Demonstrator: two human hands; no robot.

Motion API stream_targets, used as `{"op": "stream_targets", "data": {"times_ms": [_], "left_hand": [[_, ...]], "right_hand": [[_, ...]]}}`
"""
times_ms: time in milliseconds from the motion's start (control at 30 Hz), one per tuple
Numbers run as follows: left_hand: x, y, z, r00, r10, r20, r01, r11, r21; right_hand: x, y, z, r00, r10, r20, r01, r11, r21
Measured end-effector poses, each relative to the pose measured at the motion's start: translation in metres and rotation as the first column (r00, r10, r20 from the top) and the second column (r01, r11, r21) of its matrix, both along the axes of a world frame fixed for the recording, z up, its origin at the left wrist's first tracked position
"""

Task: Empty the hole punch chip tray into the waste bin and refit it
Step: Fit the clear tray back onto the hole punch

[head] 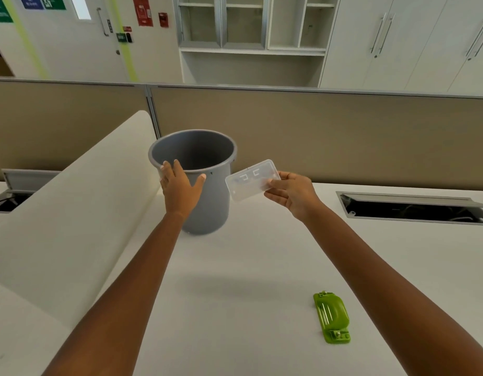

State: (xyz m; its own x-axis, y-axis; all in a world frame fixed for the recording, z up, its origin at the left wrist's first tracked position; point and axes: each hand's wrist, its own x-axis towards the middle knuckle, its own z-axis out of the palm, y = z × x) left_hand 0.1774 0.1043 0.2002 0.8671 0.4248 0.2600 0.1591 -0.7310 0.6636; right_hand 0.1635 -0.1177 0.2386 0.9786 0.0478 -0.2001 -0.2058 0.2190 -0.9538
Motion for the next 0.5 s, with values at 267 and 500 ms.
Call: {"op": "stream_targets", "data": {"times_ms": [267,500], "left_hand": [[-0.048,-0.052,-0.02,0.947,-0.242,0.213,0.308,0.874,-0.377],[-0.088,-0.086,-0.055,0.836,-0.548,-0.001,0.102,0.157,-0.982]], "right_hand": [[-0.027,-0.013,-0.016,0.998,0.034,-0.045,-0.034,0.999,-0.005],[-0.058,-0.034,-0.045,0.993,0.112,-0.047,-0.119,0.972,-0.204]]}}
